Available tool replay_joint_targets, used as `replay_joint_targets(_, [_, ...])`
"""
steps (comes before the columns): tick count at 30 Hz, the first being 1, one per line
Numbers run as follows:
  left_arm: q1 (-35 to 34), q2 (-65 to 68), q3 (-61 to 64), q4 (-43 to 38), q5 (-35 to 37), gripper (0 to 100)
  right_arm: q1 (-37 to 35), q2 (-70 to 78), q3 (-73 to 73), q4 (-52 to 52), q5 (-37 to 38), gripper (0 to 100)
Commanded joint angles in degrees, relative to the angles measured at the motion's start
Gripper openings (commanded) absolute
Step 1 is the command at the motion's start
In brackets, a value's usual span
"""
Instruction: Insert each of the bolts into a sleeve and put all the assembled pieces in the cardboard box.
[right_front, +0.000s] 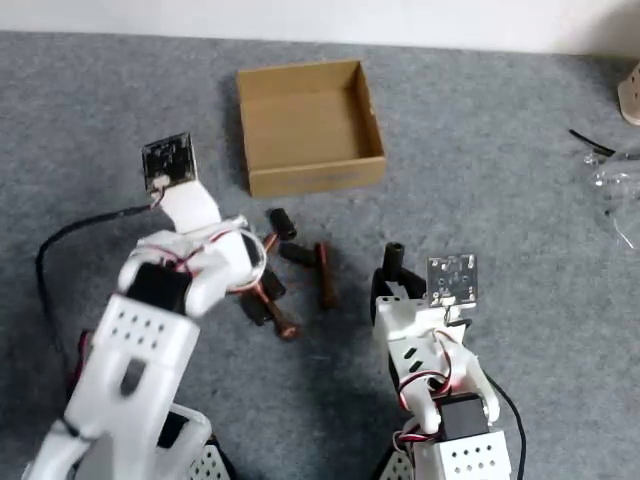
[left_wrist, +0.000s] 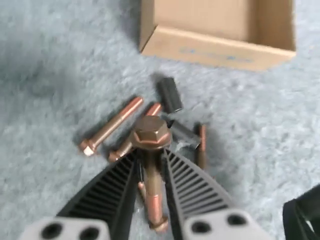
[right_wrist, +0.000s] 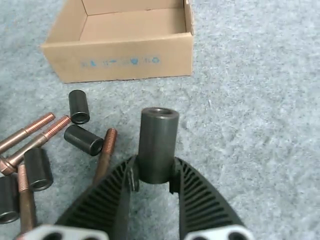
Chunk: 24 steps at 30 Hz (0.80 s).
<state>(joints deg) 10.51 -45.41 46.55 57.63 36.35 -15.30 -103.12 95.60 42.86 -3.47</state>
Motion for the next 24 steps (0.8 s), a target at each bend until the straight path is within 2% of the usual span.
replay_joint_targets(1, [-0.40, -11.47, 5.23, -5.63, -3.52, 0, 0.66, -0.92, 1.27, -2.42, 0.70, 0.3])
replay_joint_targets(7, [0.04, -26.07, 14.20, -9.41, -9.49, 0, 0.48, -0.92, 1.19, -2.42, 2.81, 0.3])
replay_joint_targets(19, [-0.04, -56.57, 27.47, -9.49, -17.49, 0, 0.66, -0.92, 0.84, -2.42, 3.78, 0.3])
replay_joint_targets(24, [-0.31, -59.47, 28.88, -11.78, -18.90, 0, -1.71, -1.01, -1.27, -5.23, 3.87, 0.3])
